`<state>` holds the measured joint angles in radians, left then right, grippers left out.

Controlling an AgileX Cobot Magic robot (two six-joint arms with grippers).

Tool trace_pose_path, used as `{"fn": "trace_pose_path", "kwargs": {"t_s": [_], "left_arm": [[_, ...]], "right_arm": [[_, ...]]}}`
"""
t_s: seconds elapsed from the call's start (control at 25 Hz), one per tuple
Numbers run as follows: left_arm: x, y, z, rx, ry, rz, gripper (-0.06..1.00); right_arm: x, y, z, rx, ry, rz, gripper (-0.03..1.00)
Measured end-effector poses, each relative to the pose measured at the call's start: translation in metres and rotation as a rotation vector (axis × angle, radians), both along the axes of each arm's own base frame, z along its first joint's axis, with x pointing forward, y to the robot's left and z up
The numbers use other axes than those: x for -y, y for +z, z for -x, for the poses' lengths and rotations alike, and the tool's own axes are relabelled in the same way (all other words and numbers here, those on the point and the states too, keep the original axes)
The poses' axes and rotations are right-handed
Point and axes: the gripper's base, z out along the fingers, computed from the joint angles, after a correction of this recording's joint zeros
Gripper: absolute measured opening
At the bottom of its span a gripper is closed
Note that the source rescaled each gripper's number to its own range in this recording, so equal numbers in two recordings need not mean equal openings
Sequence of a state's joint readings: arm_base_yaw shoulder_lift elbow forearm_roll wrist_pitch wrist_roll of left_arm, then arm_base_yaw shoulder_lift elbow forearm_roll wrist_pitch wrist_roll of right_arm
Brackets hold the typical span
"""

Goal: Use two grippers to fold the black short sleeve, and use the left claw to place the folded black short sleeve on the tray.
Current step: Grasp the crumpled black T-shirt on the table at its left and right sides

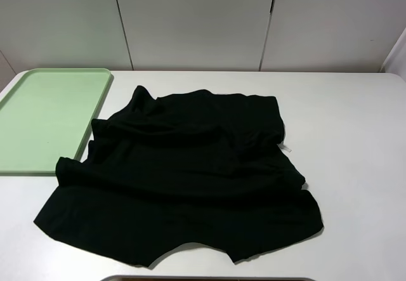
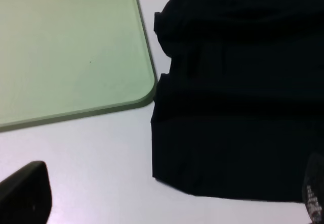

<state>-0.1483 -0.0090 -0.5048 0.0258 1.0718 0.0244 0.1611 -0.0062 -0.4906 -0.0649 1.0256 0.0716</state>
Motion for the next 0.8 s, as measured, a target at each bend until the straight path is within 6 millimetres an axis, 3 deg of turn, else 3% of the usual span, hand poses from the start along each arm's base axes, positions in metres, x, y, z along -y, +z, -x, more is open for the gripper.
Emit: {"fn": "trace_pose_path", "kwargs": {"t_s": [0.8], "left_arm": [[0.0000, 0.0000, 0.0000, 0.000, 0.000, 0.000, 1.00]], "right_arm": [[0.0000, 0.0000, 0.0000, 0.000, 0.000, 0.000, 1.00]]}}
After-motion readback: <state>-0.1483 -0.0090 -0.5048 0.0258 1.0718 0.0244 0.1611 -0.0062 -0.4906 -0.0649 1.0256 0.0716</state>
